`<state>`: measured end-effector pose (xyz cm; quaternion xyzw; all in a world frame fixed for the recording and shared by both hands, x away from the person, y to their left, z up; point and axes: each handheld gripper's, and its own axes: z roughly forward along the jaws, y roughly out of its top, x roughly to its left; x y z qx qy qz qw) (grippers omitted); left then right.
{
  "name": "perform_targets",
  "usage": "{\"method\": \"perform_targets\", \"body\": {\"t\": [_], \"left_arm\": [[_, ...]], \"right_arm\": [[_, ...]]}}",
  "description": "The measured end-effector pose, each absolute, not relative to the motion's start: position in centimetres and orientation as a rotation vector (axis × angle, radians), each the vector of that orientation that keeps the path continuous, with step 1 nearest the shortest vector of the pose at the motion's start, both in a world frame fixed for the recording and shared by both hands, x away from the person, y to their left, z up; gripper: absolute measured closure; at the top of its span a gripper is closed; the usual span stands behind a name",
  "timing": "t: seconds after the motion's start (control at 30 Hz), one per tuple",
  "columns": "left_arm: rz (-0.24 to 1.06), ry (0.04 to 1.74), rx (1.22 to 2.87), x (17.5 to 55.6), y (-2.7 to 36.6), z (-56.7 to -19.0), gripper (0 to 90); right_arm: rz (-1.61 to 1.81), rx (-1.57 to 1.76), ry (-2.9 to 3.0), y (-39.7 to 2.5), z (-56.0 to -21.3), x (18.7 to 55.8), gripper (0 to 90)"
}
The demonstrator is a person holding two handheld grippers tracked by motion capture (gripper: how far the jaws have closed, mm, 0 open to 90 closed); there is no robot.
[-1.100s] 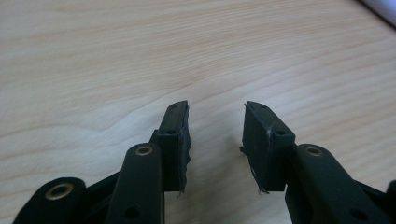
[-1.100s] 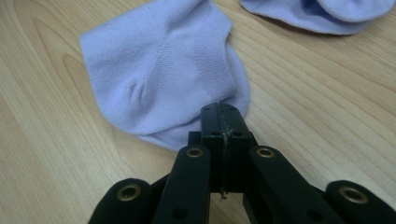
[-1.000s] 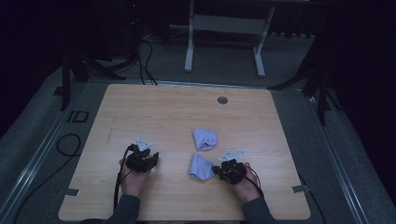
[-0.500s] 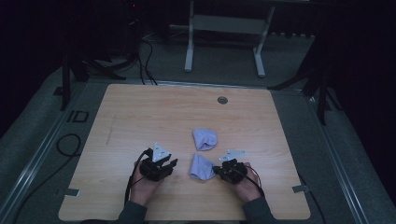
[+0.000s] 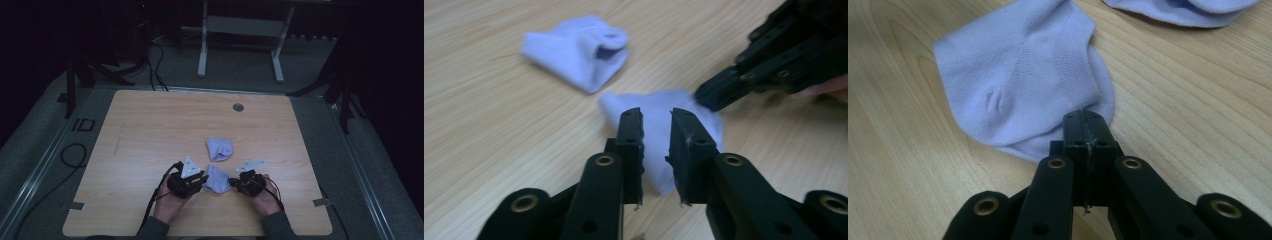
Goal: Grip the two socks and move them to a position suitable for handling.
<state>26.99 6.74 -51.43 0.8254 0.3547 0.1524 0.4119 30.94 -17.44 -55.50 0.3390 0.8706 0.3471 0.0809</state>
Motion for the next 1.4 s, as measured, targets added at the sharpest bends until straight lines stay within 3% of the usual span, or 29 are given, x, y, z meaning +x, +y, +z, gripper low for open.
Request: {"method": "perform_targets", "body": {"t": [0.13, 0.43, 0.7, 1.13, 1.4], "left_arm": [[0.359, 0.847, 2.111, 27.1, 5.1, -52.0, 83.5], [0.326, 0.824, 2.194, 27.9, 2.5, -54.3, 87.4], [0.360, 0.894, 2.229, 28.6, 3.4, -55.5, 89.2], [0.423, 0.985, 2.229, 29.2, 6.1, -55.5, 89.1], [0.403, 0.903, 2.203, 28.2, 4.7, -54.0, 79.0]], "right_arm": [[1.043, 1.015, 2.600, -17.5, -55.5, 30.9, 90.0], [1.048, 1.018, 2.599, -17.5, -55.6, 30.9, 90.0], [1.051, 1.026, 2.599, -17.5, -55.6, 30.9, 90.0], [1.030, 1.010, 2.600, -17.4, -55.5, 30.9, 90.0], [1.026, 1.007, 2.597, -17.4, -55.5, 30.9, 90.0]]}}
